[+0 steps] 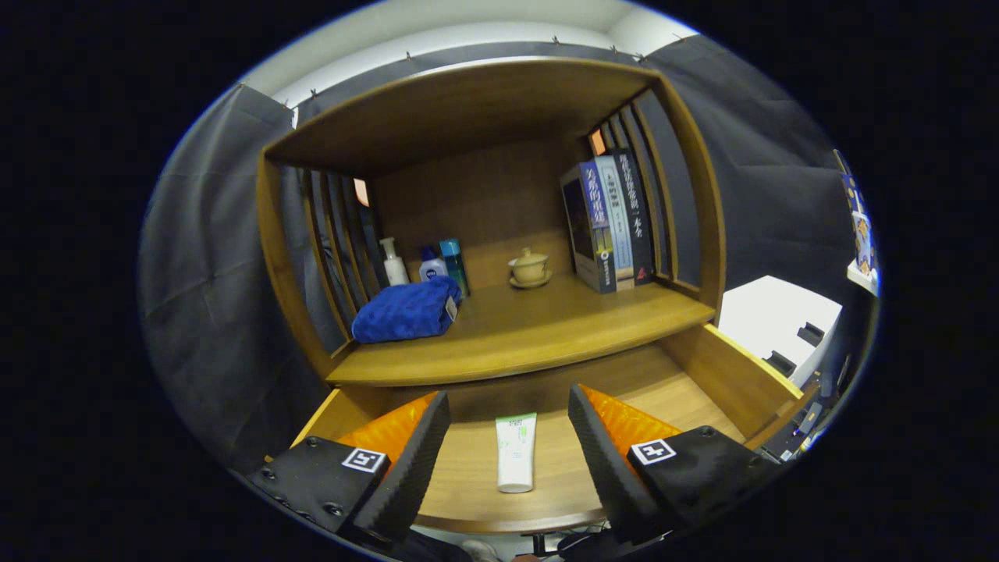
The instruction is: Pull open the drawer, take out the items inside it, and place them on the countertop above the cabinet.
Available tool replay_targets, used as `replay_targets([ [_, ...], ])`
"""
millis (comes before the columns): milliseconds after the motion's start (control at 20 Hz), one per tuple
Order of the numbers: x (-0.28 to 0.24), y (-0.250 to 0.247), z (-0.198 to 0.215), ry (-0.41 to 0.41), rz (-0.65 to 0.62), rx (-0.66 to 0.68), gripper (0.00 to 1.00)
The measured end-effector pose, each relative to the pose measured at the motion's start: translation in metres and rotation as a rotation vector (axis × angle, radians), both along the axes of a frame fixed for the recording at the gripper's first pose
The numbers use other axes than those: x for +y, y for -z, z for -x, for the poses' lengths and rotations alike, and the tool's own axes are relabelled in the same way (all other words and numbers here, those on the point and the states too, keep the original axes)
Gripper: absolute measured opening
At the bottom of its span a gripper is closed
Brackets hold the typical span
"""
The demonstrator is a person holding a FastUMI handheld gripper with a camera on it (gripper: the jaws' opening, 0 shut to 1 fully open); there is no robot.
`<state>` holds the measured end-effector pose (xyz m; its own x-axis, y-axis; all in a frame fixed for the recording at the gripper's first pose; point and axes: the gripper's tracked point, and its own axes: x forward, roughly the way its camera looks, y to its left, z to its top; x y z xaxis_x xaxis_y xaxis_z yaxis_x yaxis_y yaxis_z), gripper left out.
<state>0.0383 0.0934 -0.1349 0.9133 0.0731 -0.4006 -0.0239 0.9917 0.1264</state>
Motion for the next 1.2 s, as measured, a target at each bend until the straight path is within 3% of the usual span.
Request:
replay_targets([
  [400,0.019,0.067,-0.036,-0.064,0.007,0.372,0.99],
  [750,0.004,0.122,-0.03,-0.061,0.176,0.622,0.99],
  [950,0.007,0.144,-0.019,-0.053,0.162,0.745,0.99],
  [1200,-0.003,0.16,-0.014,-0.028,0.179,0.824,0.71],
])
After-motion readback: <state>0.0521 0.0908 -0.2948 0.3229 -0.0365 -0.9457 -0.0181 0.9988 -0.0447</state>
